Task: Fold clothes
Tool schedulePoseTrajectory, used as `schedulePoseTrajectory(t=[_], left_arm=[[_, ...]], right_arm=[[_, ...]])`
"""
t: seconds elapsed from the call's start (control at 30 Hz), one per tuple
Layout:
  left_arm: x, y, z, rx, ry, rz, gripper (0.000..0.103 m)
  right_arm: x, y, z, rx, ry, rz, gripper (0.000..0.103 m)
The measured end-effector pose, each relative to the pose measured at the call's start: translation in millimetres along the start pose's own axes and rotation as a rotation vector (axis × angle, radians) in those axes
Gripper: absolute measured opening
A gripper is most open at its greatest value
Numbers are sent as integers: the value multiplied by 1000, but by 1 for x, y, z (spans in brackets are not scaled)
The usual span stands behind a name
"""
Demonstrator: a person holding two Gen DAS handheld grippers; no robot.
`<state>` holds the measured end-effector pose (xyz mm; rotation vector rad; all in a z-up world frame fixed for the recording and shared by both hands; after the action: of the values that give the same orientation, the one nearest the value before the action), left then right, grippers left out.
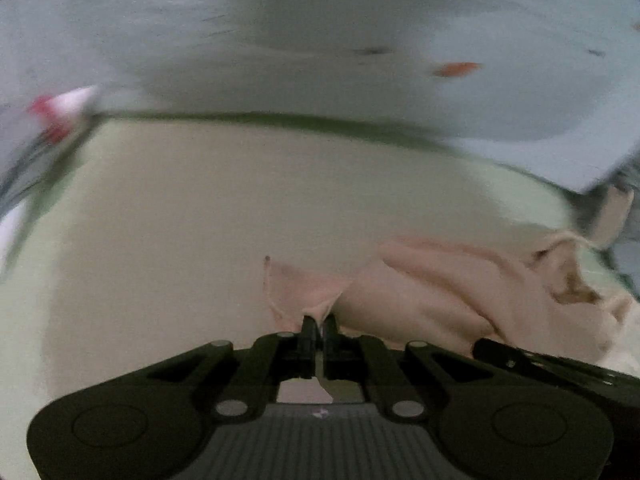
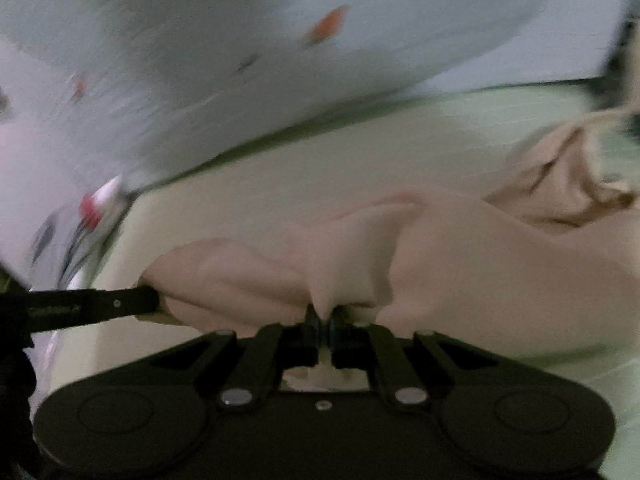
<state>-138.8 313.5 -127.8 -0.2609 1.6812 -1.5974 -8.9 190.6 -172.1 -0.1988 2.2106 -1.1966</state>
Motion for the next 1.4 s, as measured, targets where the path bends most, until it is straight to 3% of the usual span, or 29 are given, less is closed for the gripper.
schedulePoseTrajectory(t=[0.1,0.2,0.27,0.3,0.37,0.57,0.6,0.8,0.87,0.93,1.13,1.2,1.27,1.4], left_arm=[[11,-3,-46,-29,-57,-29,3],[22,-4,-69,-17,-91,-52,4],[23,-2,-67,-18,-87,-49,6],[24,-1,-66,-18,-85,-48,8],[25,1,-64,-19,-81,-45,9],[27,7,-57,-22,-70,-37,48],[27,7,-52,-28,-74,-37,55],[22,10,-27,-68,-95,-35,61],[21,10,-21,-82,-104,-32,68],[23,13,-14,-83,-106,-38,69],[29,26,8,-70,-93,-81,66],[34,31,14,-77,-92,-99,56],[40,35,19,-89,-92,-117,54],[51,40,23,-107,-110,-131,53]], right_arm=[[11,26,-47,-68,-7,-46,8],[32,24,-80,-55,-77,-57,23],[33,14,-73,-11,-78,-39,36],[34,8,-66,10,-66,-25,46],[31,-7,-39,64,8,15,49],[32,-63,84,294,307,118,68],[33,-68,100,308,350,121,68],[44,-100,196,392,606,138,68],[48,-105,215,410,635,133,69],[51,-108,228,424,642,124,73],[53,-84,239,428,561,20,69],[53,-79,237,454,484,-12,66],[56,-78,234,488,403,-38,59],[65,-84,233,535,282,-51,32]])
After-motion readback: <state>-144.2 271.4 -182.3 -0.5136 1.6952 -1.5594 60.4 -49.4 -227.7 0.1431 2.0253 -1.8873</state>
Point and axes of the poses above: each gripper's, at about its wrist camera, not at the fingertips, and y roughly the way its jaws point, z to its right, x to its underside, the point moved 10 cm from there along y, roughly the way its jaws point, and after that the axes turned 12 degrees about -z, right-handed, at the moved point
